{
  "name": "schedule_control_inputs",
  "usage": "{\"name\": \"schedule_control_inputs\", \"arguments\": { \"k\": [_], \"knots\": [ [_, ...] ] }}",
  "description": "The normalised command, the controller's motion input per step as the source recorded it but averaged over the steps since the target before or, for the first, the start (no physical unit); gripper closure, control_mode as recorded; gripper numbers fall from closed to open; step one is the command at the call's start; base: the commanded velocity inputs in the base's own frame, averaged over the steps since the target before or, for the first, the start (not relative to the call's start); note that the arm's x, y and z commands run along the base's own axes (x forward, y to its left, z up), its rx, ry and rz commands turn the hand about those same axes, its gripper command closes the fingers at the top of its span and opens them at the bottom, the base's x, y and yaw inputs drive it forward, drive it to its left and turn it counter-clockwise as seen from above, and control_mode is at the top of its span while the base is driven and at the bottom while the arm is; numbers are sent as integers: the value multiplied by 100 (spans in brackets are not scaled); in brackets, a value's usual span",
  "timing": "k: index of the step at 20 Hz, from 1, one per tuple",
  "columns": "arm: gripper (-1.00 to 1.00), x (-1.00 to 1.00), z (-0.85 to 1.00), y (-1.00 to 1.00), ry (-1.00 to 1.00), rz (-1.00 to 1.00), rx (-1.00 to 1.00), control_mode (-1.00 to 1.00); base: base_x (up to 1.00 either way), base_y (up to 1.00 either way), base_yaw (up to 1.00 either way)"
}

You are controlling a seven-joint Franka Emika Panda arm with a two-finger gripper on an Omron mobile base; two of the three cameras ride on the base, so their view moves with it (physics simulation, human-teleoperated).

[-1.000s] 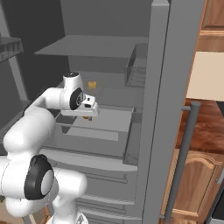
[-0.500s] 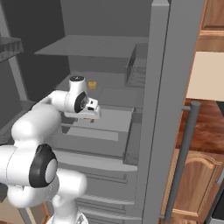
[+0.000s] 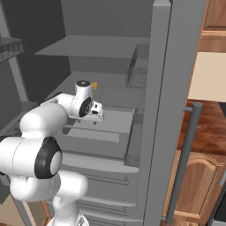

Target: Fully open the fridge drawer.

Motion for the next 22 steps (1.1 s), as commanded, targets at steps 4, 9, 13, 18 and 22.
{"name": "schedule_control_inputs", "arguments": {
  "k": [4,9,13,18,22],
  "knots": [
    [-100,13,-27,0,-7,0,0,-100,0,0,0],
    [-100,7,-21,0,-6,0,0,-100,0,0,0],
    [-100,4,-18,0,-6,-1,0,-100,0,0,0],
    [-100,1,-19,0,-5,-3,0,-100,0,0,0],
    [-100,0,-29,-1,-1,-6,0,-100,0,0,0]
  ]
}}
